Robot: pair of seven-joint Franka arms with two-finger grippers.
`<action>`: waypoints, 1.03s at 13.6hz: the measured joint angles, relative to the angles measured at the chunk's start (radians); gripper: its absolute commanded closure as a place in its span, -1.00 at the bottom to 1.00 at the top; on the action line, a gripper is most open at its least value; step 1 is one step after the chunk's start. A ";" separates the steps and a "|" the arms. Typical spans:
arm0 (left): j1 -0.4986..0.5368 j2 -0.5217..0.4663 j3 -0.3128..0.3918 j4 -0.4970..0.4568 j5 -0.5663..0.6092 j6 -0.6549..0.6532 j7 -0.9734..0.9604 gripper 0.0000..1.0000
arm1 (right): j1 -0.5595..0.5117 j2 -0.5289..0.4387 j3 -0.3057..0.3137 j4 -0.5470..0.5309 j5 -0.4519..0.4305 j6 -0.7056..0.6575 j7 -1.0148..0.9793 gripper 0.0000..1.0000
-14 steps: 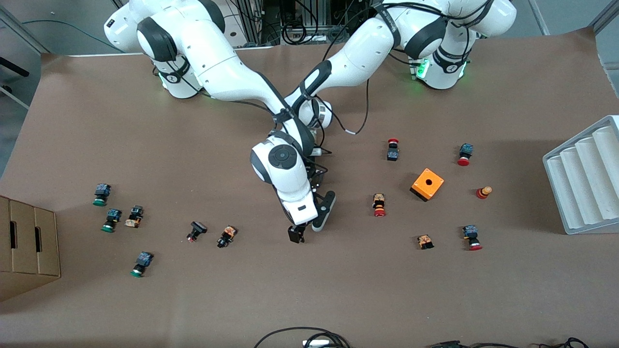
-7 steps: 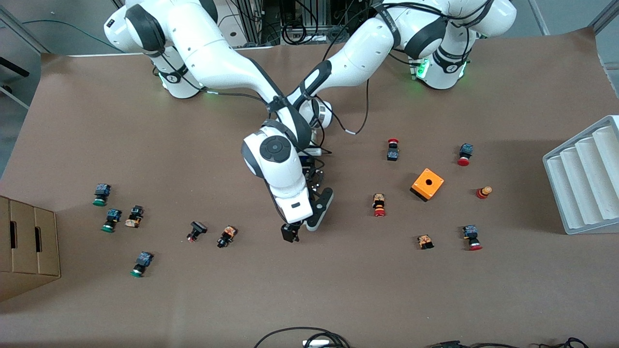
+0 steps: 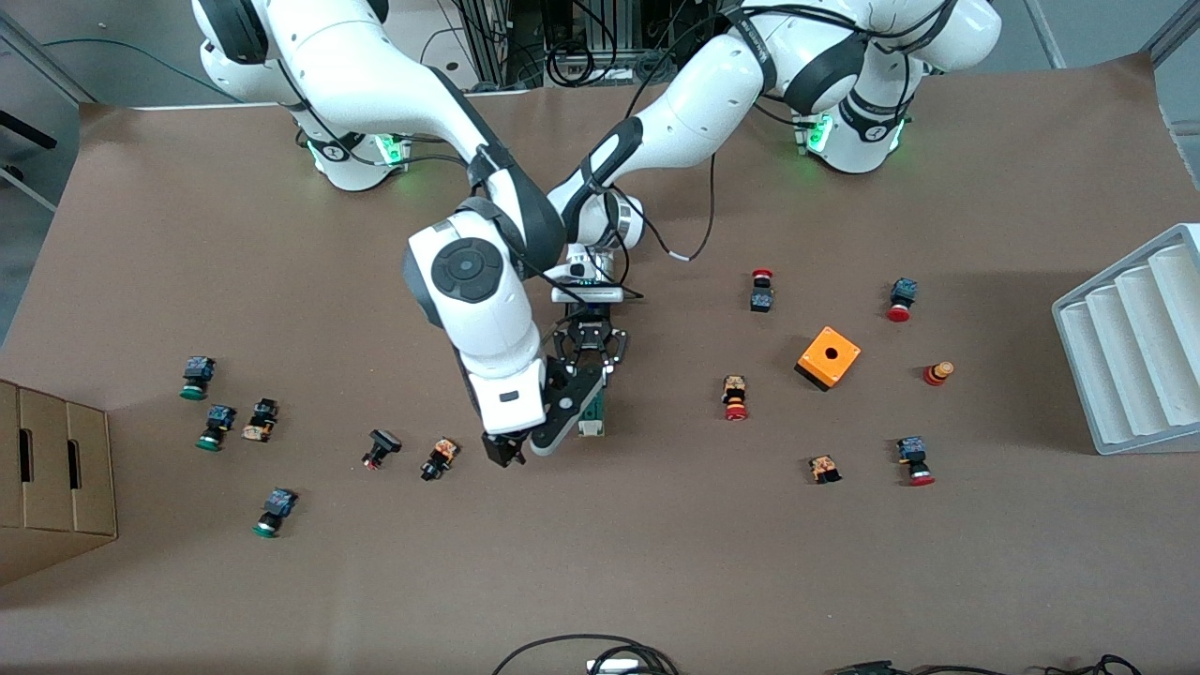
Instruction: Close load switch with both arms
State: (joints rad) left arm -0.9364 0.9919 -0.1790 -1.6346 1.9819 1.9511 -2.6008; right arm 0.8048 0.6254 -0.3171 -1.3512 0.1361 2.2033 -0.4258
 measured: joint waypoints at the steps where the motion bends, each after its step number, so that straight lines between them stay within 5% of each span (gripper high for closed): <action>1: 0.000 0.000 0.000 0.000 0.000 0.000 0.000 -1.00 | -0.014 -0.009 0.000 0.000 0.017 -0.003 0.005 -1.00; 14: 0.000 -0.001 -0.001 0.003 0.000 0.000 0.040 -1.00 | -0.187 -0.107 -0.001 -0.001 0.053 -0.173 0.099 -1.00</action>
State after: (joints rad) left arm -0.9366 0.9912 -0.1799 -1.6316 1.9821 1.9511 -2.5606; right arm 0.6175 0.5182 -0.3179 -1.3521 0.1892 2.0306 -0.3265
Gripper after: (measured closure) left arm 0.000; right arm 0.000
